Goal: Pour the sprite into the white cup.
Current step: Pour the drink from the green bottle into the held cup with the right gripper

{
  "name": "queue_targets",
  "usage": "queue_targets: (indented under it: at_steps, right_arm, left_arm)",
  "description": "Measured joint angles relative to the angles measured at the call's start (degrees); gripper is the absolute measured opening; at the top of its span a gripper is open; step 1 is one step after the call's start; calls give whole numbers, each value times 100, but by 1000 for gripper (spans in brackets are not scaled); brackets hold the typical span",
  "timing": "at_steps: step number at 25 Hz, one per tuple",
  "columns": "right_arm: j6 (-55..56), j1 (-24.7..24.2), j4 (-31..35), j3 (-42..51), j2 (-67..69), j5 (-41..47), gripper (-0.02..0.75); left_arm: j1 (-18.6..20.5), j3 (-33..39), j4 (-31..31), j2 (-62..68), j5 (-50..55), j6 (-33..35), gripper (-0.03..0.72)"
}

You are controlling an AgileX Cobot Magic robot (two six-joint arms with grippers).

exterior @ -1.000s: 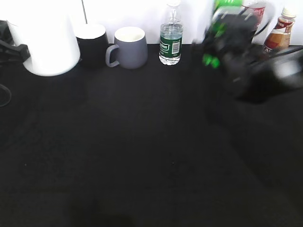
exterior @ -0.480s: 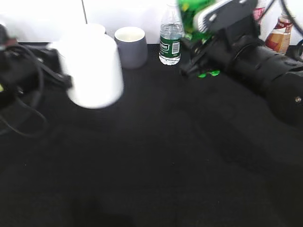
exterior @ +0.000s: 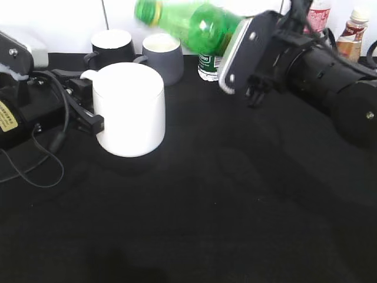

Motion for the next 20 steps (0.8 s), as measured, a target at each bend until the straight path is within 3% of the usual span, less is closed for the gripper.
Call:
queue_targets:
  at_steps: [10,20]
  right_arm:
    - [-1640,-126,26,-6,0,5,397]
    - [-2445,-126,21,-6,0,-122,397]
  left_arm:
    - [0,0,159,0,205,0,54]
    - [0,0,492,0,331,-4,54]
